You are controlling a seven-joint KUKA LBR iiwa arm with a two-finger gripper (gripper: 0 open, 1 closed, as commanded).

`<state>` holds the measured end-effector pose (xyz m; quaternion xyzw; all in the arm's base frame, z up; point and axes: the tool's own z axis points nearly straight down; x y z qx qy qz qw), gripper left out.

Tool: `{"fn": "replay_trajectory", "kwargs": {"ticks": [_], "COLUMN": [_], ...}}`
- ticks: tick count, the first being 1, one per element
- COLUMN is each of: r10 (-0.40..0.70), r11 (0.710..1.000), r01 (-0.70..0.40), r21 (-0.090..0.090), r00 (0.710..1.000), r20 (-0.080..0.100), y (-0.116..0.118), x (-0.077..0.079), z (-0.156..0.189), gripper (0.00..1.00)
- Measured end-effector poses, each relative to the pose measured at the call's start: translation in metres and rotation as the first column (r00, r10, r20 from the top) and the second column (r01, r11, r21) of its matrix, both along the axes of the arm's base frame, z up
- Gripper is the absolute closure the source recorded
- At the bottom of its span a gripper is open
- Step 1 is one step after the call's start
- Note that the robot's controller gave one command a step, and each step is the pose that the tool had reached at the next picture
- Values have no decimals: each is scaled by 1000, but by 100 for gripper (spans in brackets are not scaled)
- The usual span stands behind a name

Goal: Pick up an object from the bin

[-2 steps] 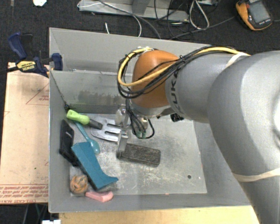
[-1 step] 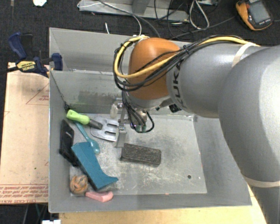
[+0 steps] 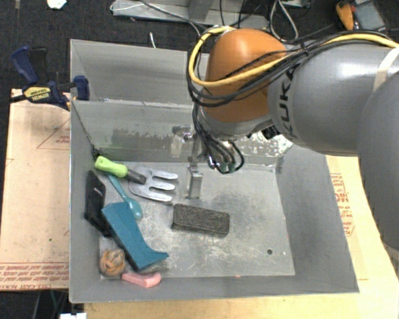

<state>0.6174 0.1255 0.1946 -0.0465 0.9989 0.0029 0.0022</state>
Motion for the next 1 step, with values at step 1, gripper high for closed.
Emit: {"fn": "replay_trajectory", "kwargs": {"ticks": [1], "r10": [-69], "r11": [998], "r01": [69], "r21": [6], "r00": [998], "r20": [11], "y": [6], "x": [5], "z": [-43], "gripper": [0]}}
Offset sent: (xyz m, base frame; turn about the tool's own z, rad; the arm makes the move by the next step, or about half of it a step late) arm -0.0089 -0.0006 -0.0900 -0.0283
